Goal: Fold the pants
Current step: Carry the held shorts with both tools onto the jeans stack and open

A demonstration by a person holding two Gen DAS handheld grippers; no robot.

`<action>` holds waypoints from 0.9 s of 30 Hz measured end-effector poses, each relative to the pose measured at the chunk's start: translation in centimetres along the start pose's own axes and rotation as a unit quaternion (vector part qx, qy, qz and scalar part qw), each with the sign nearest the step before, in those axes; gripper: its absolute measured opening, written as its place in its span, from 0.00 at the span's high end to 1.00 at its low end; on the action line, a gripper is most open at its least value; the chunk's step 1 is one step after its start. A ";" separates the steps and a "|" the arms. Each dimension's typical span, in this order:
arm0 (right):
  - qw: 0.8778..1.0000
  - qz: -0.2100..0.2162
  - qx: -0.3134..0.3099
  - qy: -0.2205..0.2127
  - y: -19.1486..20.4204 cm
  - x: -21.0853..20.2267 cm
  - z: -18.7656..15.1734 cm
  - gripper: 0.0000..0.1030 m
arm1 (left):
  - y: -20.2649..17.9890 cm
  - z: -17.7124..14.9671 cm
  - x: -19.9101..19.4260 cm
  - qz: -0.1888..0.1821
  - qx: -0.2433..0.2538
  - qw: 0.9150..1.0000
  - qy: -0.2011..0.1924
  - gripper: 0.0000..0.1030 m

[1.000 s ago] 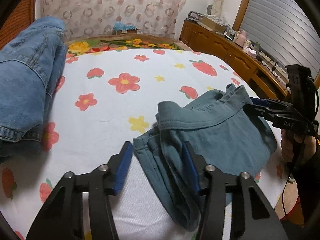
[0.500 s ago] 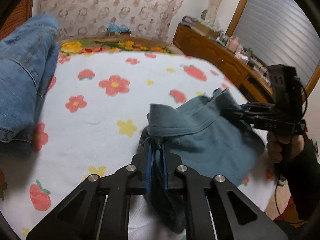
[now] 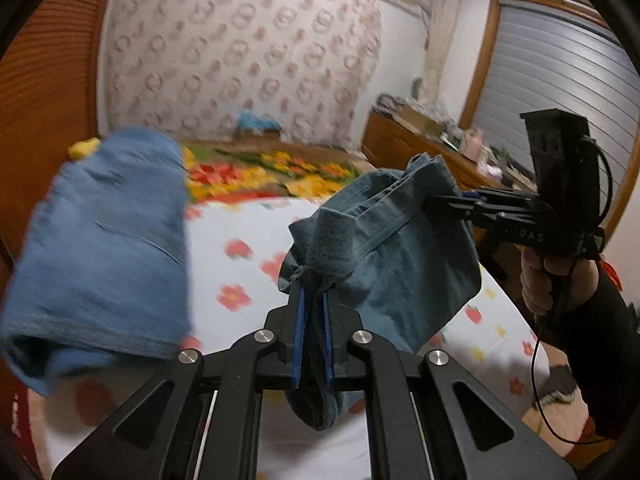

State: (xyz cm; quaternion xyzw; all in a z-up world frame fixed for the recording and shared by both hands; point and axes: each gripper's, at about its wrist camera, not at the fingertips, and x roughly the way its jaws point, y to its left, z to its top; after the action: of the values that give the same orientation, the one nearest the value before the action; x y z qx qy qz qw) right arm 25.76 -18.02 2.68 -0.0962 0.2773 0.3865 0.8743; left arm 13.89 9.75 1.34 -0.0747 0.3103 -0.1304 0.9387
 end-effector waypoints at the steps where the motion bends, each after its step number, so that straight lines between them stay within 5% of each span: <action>1: 1.000 0.002 -0.007 -0.008 0.4 0.1 0.8 0.81 | 0.6 0.5 -0.4 0.008 -0.002 1.000 -0.007 0.91; 11: 0.996 0.030 -0.070 -0.049 4.5 4.7 8.5 0.81 | 6.2 3.8 -3.3 0.090 -0.027 0.994 -0.062 0.91; 27: 0.985 0.030 -0.171 -0.014 9.7 21.8 17.1 0.81 | 14.0 0.9 -3.0 0.135 -0.127 0.979 -0.081 0.91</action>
State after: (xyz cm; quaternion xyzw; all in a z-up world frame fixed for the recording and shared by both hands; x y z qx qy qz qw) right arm 37.67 8.67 5.15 -0.2305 0.1972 0.4561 0.8366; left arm 14.92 24.06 0.61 -0.1610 0.2543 0.0443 0.9526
